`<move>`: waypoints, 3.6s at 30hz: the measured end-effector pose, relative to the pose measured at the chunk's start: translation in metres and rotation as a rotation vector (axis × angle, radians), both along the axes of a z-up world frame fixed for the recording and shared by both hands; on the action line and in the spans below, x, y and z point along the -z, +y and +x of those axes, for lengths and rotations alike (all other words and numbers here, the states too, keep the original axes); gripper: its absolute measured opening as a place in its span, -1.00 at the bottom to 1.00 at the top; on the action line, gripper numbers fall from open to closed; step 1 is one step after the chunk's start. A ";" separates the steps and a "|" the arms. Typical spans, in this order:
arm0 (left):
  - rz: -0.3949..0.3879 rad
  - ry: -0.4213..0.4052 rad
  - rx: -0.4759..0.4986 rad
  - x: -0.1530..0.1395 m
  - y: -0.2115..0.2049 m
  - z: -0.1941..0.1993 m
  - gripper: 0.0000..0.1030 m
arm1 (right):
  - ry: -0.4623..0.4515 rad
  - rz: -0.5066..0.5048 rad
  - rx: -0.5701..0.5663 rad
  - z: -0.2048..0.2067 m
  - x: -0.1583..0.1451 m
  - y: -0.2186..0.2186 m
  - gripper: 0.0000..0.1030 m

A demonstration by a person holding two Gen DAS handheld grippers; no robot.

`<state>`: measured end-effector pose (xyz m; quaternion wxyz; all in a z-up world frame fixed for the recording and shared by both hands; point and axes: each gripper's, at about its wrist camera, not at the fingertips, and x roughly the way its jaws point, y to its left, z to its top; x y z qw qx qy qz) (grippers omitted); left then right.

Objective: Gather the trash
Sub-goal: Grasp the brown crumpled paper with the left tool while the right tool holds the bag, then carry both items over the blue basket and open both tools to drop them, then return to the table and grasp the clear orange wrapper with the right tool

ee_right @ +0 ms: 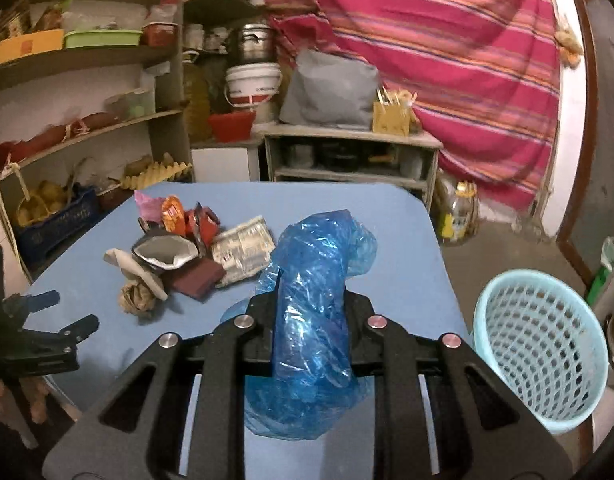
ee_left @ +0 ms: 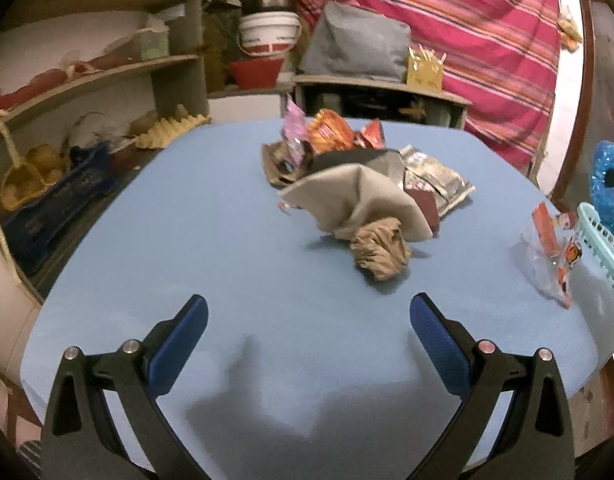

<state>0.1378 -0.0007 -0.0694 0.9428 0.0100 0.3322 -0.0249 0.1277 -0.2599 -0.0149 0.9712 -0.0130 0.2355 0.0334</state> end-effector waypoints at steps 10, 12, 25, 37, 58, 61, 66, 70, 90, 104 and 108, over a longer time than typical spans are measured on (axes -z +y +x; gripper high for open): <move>0.039 0.034 0.045 0.006 -0.036 0.041 0.89 | 0.002 0.041 0.019 -0.004 0.003 -0.014 -0.57; 0.060 0.036 0.047 0.008 -0.042 0.050 0.77 | 0.001 0.046 0.020 -0.006 0.002 -0.015 -0.56; 0.044 0.099 0.073 0.012 -0.036 0.051 -0.17 | 0.005 0.054 0.032 -0.010 0.002 -0.022 -0.55; 0.039 -0.026 0.062 -0.050 -0.036 0.000 -0.17 | -0.025 0.070 0.046 -0.027 -0.013 -0.035 -0.55; 0.012 -0.192 0.168 -0.131 -0.170 0.021 -0.17 | -0.052 0.058 0.239 -0.041 -0.058 -0.183 -0.55; -0.011 -0.179 0.221 -0.128 -0.204 0.028 -0.17 | -0.032 0.025 0.254 -0.043 -0.053 -0.198 -0.55; -0.015 -0.160 0.332 -0.119 -0.272 0.035 -0.16 | -0.010 0.039 0.275 -0.047 -0.043 -0.225 -0.55; -0.035 -0.145 0.409 -0.111 -0.321 0.037 -0.16 | 0.019 0.059 0.298 -0.044 -0.032 -0.242 -0.55; -0.032 0.037 0.563 -0.055 -0.458 0.073 0.30 | 0.099 0.106 0.414 -0.047 0.003 -0.295 -0.52; -0.027 -0.048 0.460 -0.084 -0.401 0.063 0.73 | 0.114 0.092 0.399 -0.027 0.010 -0.282 -0.52; -0.038 -0.073 0.438 -0.094 -0.381 0.059 0.73 | 0.113 0.107 0.414 -0.018 0.015 -0.279 0.34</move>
